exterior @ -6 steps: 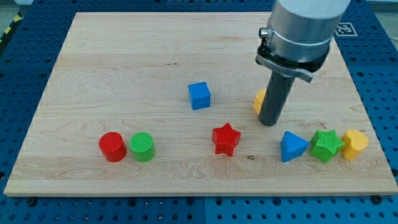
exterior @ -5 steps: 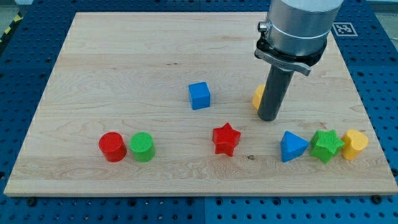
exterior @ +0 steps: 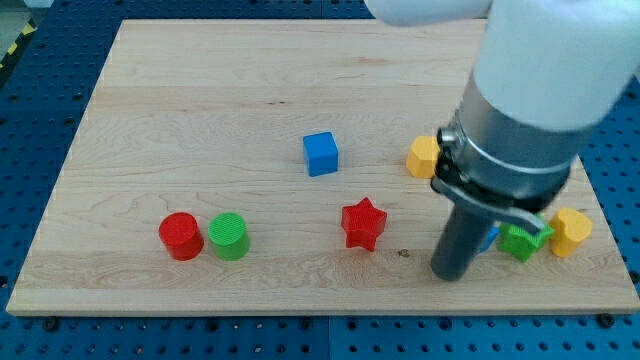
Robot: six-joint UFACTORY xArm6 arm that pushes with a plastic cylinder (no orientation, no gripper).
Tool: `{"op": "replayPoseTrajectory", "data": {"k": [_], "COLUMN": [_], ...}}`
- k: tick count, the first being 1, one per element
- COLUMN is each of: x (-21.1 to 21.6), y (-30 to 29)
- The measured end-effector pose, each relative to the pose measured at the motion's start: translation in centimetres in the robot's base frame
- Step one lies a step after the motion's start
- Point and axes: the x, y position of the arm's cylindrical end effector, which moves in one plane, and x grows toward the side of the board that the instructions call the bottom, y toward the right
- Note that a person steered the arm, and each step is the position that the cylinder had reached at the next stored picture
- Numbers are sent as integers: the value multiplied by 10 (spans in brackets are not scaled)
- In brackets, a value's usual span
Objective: Slightly touch the bottom right of the blue triangle
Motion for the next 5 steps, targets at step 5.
{"op": "replayPoseTrajectory", "data": {"k": [5], "x": [-33], "y": [58]}}
